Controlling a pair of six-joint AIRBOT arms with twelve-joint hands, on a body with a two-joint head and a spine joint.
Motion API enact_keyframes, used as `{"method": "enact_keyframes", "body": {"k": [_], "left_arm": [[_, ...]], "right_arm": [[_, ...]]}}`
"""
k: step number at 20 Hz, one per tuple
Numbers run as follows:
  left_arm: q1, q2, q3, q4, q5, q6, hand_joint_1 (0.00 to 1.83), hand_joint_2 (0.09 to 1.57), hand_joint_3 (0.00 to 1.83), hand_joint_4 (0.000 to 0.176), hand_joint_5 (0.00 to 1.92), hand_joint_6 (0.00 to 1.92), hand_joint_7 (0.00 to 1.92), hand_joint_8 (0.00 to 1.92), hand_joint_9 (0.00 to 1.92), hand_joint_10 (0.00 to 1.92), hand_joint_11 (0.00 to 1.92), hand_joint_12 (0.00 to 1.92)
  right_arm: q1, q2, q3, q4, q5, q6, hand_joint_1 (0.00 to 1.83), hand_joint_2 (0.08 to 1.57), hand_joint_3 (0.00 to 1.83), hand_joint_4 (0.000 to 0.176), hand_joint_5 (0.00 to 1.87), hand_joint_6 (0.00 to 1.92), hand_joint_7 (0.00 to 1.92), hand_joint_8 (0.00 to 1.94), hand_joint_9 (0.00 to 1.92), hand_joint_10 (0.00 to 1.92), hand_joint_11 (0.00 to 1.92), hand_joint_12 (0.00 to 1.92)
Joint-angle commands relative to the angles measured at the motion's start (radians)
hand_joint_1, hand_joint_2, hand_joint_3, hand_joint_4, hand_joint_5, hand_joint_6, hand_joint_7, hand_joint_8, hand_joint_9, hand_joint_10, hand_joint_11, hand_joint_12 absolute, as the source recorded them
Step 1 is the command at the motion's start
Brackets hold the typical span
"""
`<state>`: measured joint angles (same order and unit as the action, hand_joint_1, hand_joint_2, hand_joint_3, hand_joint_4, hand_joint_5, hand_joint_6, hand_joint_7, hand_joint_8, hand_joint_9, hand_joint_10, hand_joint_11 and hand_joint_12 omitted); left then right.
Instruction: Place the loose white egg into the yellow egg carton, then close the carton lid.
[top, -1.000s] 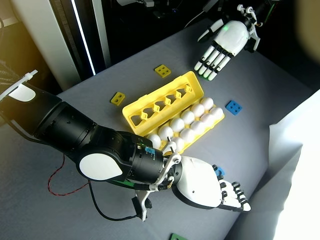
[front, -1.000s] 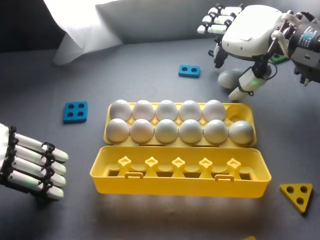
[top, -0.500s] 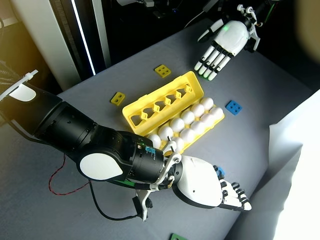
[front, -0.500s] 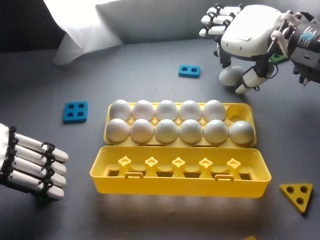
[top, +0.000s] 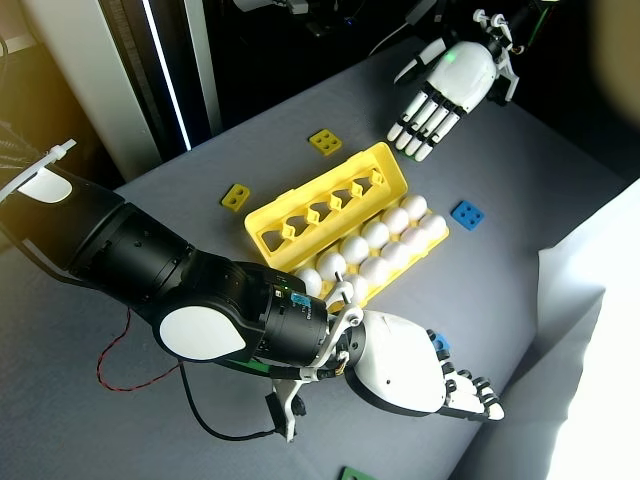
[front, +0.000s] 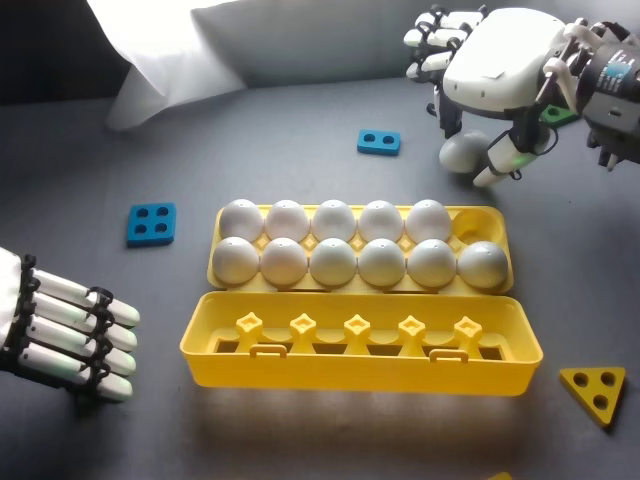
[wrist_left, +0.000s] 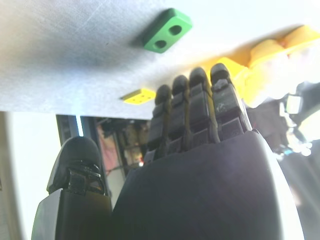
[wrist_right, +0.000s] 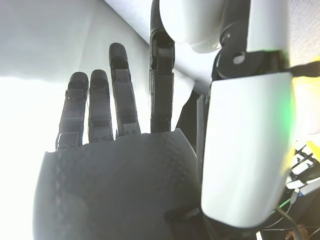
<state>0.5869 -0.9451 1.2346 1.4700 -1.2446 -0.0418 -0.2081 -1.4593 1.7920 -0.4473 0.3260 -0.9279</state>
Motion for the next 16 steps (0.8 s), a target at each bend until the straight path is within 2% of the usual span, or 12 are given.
{"method": "enact_keyframes", "body": {"k": [1, 4, 7, 10, 12, 16], "left_arm": [[-0.007, 0.016, 0.004, -0.059, -0.053, -0.001, 0.0, 1.28, 0.0, 0.0, 0.09, 0.0, 0.09, 0.01, 0.05, 0.01, 0.0, 0.0], [-0.007, 0.016, 0.004, -0.059, -0.052, -0.001, 0.0, 1.28, 0.0, 0.0, 0.13, 0.0, 0.14, 0.0, 0.08, 0.0, 0.0, 0.0], [-0.007, 0.016, 0.004, -0.059, -0.051, -0.001, 0.0, 1.28, 0.0, 0.0, 0.15, 0.01, 0.15, 0.01, 0.09, 0.0, 0.0, 0.0], [-0.006, 0.016, 0.003, -0.059, -0.05, -0.001, 0.0, 1.3, 0.01, 0.0, 0.18, 0.02, 0.17, 0.01, 0.11, 0.01, 0.0, 0.0], [-0.005, 0.016, 0.003, -0.059, -0.049, -0.001, 0.0, 1.29, 0.0, 0.0, 0.17, 0.01, 0.15, 0.0, 0.1, 0.01, 0.0, 0.0], [-0.005, 0.017, 0.001, -0.059, -0.048, -0.001, 0.0, 1.29, 0.0, 0.0, 0.19, 0.01, 0.17, 0.01, 0.12, 0.01, 0.0, 0.0]], "right_arm": [[0.022, 0.024, 0.0, 0.02, 0.094, 0.001, 1.11, 0.98, 0.0, 0.176, 1.32, 0.39, 0.32, 0.0, 0.02, 0.0, 0.0, 0.0], [0.039, 0.048, -0.034, 0.02, 0.078, 0.001, 1.11, 0.98, 0.0, 0.176, 1.33, 0.37, 0.35, 0.0, 0.06, 0.0, 0.0, 0.0], [0.062, 0.095, -0.11, 0.02, 0.061, 0.012, 1.11, 0.98, 0.0, 0.176, 1.33, 0.37, 0.34, 0.0, 0.05, 0.0, 0.0, 0.0], [0.086, 0.181, -0.233, 0.021, 0.06, 0.067, 1.1, 0.99, 0.0, 0.176, 1.29, 0.44, 0.35, 0.0, 0.05, 0.0, 0.0, 0.0], [0.097, 0.219, -0.288, 0.021, 0.046, 0.094, 1.09, 1.01, 0.0, 0.176, 1.22, 0.58, 0.31, 0.0, 0.02, 0.0, 0.0, 0.0], [0.094, 0.281, -0.376, 0.021, 0.012, 0.18, 1.09, 1.01, 0.0, 0.176, 1.21, 0.6, 0.34, 0.01, 0.03, 0.01, 0.0, 0.0]]}}
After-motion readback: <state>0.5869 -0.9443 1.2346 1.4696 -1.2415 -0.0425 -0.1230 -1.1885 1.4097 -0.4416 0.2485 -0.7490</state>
